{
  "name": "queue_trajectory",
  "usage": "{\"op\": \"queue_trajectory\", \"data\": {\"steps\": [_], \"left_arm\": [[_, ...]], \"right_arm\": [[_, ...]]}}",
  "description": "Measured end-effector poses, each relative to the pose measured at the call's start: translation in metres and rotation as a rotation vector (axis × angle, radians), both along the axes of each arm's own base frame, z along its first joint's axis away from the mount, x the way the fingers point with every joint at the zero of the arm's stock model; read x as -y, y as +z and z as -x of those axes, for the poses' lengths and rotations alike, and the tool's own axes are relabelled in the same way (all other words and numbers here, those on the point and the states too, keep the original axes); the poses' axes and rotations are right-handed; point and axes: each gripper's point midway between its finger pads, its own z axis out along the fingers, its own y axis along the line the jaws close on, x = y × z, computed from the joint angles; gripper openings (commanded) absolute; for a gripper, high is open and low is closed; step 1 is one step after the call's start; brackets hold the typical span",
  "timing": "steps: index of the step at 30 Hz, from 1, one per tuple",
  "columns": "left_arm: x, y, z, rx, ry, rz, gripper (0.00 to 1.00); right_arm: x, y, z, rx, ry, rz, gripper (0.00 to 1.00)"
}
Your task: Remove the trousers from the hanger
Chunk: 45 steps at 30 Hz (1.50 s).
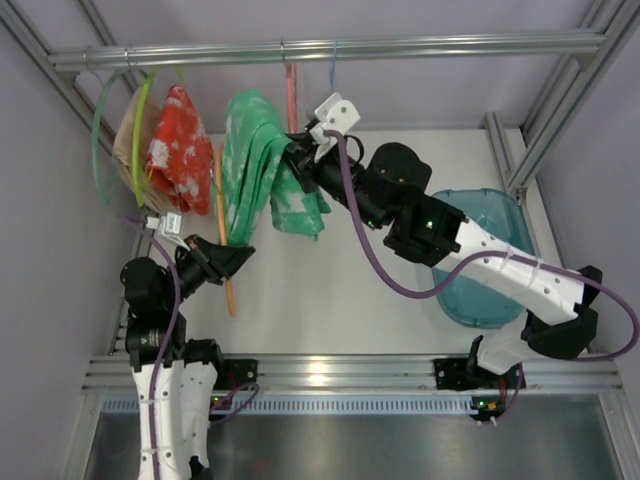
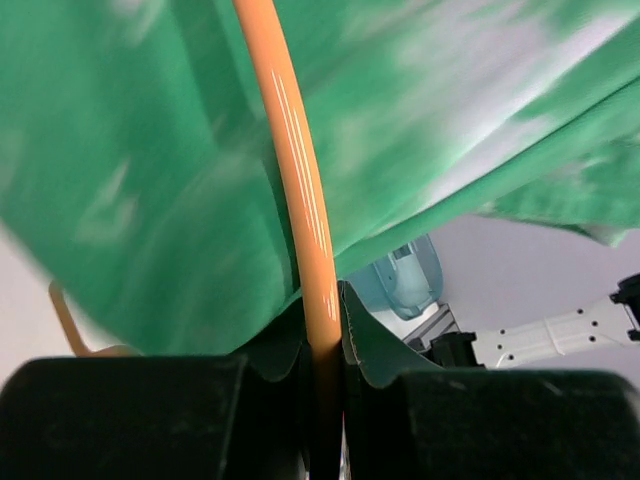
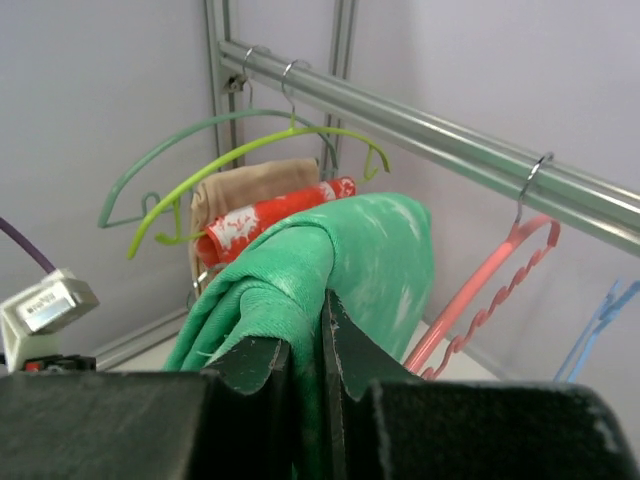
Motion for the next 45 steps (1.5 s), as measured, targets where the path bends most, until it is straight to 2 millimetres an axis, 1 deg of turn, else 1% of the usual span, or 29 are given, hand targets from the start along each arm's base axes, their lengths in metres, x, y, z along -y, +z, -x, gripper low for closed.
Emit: {"op": "queue_trajectory", "data": {"steps": [2, 4, 7, 9, 12, 15, 17, 21, 24, 26, 30, 32, 34, 35, 37, 38, 39, 43, 45], "left_arm": [[-0.002, -0.01, -0.002, -0.034, 0.015, -0.004, 0.0], [-0.005, -0.028, -0.005, -0.094, 0.038, -0.006, 0.0], [-0.009, -0.056, -0.006, -0.189, 0.066, -0.008, 0.0], [-0.01, -0.069, -0.004, -0.237, 0.071, -0.008, 0.0], [-0.01, -0.074, -0.002, -0.255, 0.072, -0.014, 0.0], [-0.01, -0.074, -0.001, -0.241, 0.068, -0.028, 0.0], [-0.011, -0.075, -0.001, -0.233, 0.065, -0.041, 0.0], [-0.01, -0.076, 0.0, -0.215, 0.053, -0.063, 0.0], [-0.011, -0.077, 0.0, -0.207, 0.05, -0.076, 0.0], [-0.011, -0.077, 0.0, -0.203, 0.05, -0.081, 0.0], [-0.012, -0.078, -0.001, -0.203, 0.047, -0.092, 0.0], [-0.012, -0.078, -0.003, -0.205, 0.045, -0.098, 0.0], [-0.012, -0.077, -0.004, -0.21, 0.045, -0.101, 0.0], [-0.013, -0.076, -0.005, -0.212, 0.044, -0.103, 0.0], [-0.013, -0.075, -0.007, -0.214, 0.043, -0.107, 0.0], [-0.013, -0.074, -0.007, -0.213, 0.043, -0.109, 0.0], [-0.013, -0.073, -0.008, -0.213, 0.042, -0.111, 0.0], [-0.014, -0.072, -0.012, -0.22, 0.042, -0.118, 0.0], [-0.014, -0.071, -0.013, -0.224, 0.036, -0.122, 0.0]], "right_arm": [[0.01, 0.012, 0.004, 0.011, -0.001, -0.028, 0.0], [0.02, 0.028, 0.008, 0.028, -0.006, -0.071, 0.0], [0.041, 0.068, 0.014, 0.067, -0.015, -0.177, 0.0], [0.056, 0.092, 0.02, 0.09, -0.015, -0.243, 0.0], [0.079, 0.116, 0.031, 0.11, -0.009, -0.315, 0.0], [0.098, 0.13, 0.042, 0.127, 0.009, -0.353, 0.0], [0.109, 0.134, 0.051, 0.143, 0.031, -0.365, 0.0], [0.133, 0.125, 0.066, 0.155, 0.075, -0.353, 0.0], [0.154, 0.118, 0.065, 0.152, 0.074, -0.341, 0.0], [0.17, 0.109, 0.064, 0.148, 0.062, -0.324, 0.0], [0.201, 0.089, 0.07, 0.135, 0.052, -0.293, 0.0], [0.223, 0.078, 0.072, 0.121, 0.017, -0.295, 0.0], [0.247, 0.067, 0.071, 0.106, -0.05, -0.303, 0.0], [0.256, 0.062, 0.074, 0.099, -0.07, -0.309, 0.0], [0.289, 0.051, 0.074, 0.094, -0.196, -0.321, 0.0], [0.301, 0.047, 0.075, 0.091, -0.244, -0.325, 0.0], [0.319, 0.043, 0.078, 0.091, -0.321, -0.336, 0.0], [0.377, 0.031, 0.104, 0.114, -0.582, -0.391, 0.0], [0.399, 0.022, 0.119, 0.124, -0.702, -0.414, 0.0]]}}
